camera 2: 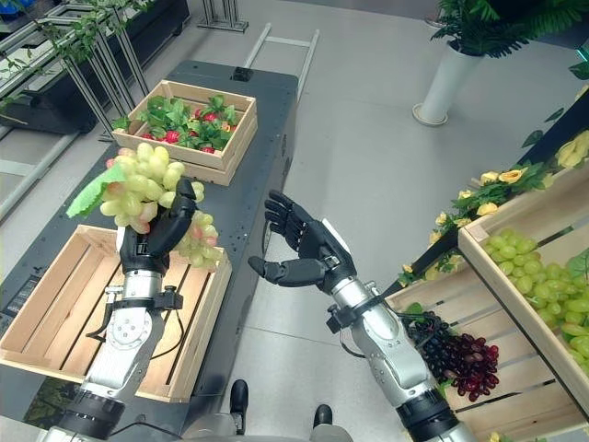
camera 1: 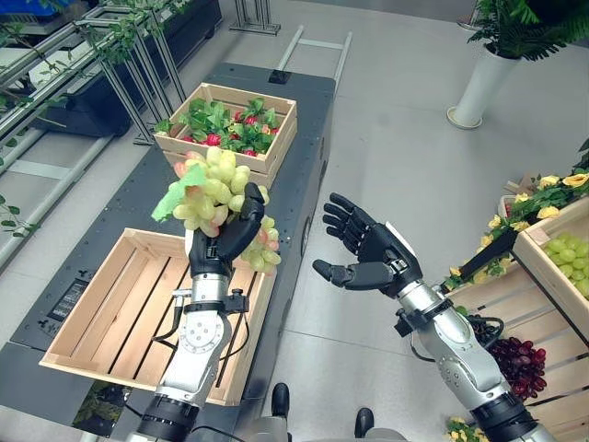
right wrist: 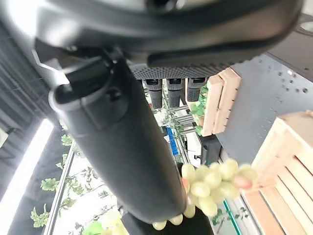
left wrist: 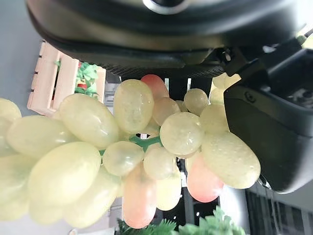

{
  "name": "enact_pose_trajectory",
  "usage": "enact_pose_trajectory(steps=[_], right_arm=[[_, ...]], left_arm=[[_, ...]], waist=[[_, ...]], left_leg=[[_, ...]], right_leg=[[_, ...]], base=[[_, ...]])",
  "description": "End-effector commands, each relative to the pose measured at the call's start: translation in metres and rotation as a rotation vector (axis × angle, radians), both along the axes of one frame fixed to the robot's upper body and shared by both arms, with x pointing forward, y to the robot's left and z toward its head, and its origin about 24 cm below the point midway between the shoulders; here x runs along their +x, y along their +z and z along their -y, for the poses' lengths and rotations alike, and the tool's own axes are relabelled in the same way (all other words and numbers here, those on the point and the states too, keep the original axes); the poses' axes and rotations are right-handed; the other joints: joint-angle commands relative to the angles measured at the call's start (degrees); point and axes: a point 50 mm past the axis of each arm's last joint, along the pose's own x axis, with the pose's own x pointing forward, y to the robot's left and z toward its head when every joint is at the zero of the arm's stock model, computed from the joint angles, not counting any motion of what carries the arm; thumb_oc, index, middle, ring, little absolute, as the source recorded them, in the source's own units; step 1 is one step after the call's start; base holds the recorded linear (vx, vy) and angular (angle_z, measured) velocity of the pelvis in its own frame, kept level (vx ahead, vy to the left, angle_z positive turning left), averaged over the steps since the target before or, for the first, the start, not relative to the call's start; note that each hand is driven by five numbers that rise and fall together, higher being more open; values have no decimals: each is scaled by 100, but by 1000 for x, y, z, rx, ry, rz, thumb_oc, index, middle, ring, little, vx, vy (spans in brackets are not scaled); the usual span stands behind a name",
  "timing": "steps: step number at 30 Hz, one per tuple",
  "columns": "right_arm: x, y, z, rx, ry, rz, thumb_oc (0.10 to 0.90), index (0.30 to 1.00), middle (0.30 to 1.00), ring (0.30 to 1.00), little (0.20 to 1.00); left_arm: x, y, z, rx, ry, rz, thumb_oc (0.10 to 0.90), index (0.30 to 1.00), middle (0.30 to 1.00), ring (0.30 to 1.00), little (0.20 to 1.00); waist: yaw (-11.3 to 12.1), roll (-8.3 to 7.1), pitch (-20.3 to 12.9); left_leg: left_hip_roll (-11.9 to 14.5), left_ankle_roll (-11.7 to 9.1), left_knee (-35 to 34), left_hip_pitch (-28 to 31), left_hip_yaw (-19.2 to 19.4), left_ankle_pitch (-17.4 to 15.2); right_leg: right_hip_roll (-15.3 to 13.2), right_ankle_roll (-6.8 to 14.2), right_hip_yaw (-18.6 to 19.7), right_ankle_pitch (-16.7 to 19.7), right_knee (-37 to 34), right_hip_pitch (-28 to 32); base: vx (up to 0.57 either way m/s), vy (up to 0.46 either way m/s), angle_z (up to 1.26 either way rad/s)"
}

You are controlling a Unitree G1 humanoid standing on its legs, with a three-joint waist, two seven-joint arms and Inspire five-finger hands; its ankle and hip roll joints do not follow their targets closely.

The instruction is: Pick up the fruits from the basket on one side to the basket on the other side

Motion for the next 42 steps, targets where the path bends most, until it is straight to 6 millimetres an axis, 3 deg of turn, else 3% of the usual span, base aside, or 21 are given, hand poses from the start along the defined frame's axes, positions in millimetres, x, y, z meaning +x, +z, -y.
enact_pose_trajectory(steps=[1, 17, 22, 36, 38, 40, 41, 42], right_arm=[[-6, 34, -21, 169, 129, 139, 800, 900, 900, 900, 900], [-8, 37, -34, 182, 147, 123, 800, 900, 900, 900, 900], [-8, 37, -35, 195, 145, 119, 800, 900, 900, 900, 900], [-9, 31, -34, 182, 169, 71, 800, 900, 900, 900, 900], [-9, 29, -32, 176, 165, 59, 676, 714, 714, 714, 714], [-9, 27, -31, 176, 167, 42, 474, 411, 411, 411, 411], [-9, 26, -31, 182, 167, 36, 408, 312, 312, 312, 312], [-9, 25, -31, 195, 169, 22, 400, 300, 300, 300, 300]], left_arm=[[1, 61, 22, 13, -125, 391, 400, 300, 300, 300, 300], [-7, 58, 46, -97, -326, 332, 400, 300, 300, 300, 300], [-9, 56, 57, -53, -404, 306, 400, 300, 300, 300, 300], [-14, 58, 59, -67, -470, 335, 400, 300, 300, 300, 300], [-16, 59, 58, -65, -482, 355, 400, 300, 300, 300, 300], [-18, 62, 59, -75, -494, 372, 400, 300, 300, 300, 300], [-18, 62, 59, -78, -497, 373, 400, 300, 300, 300, 300], [-19, 64, 59, -87, -502, 380, 400, 300, 300, 300, 300]], waist=[[46, 51, -801], [19, 9, -766], [8, -11, -750], [-7, -6, -754], [-4, -8, -760], [-4, -8, -757], [-4, -8, -755], [-5, -11, -755]], left_leg=[[50, -167, 10, 310, -271, -789], [72, -145, 10, 282, -184, -778], [81, -136, 10, 276, -161, -779], [100, -134, 10, 277, -132, -777], [104, -141, 10, 281, -135, -776], [106, -142, 10, 274, -135, -770], [107, -142, 10, 273, -136, -768], [108, -141, 10, 276, -138, -773]], right_leg=[[204, -313, -27, 200, 13, -218], [214, -286, 11, 244, 13, -284], [223, -277, 28, 253, 13, -296], [221, -265, 71, 264, 13, -313], [220, -264, 55, 265, 15, -309], [219, -265, 55, 274, 16, -315], [218, -265, 55, 276, 16, -316], [219, -264, 54, 275, 18, -316]], base=[[0, 0, 0], [-1, 0, -1], [0, 0, 0], [0, 0, 0], [0, 0, 0], [0, 0, 0], [0, 0, 0], [0, 0, 0]])
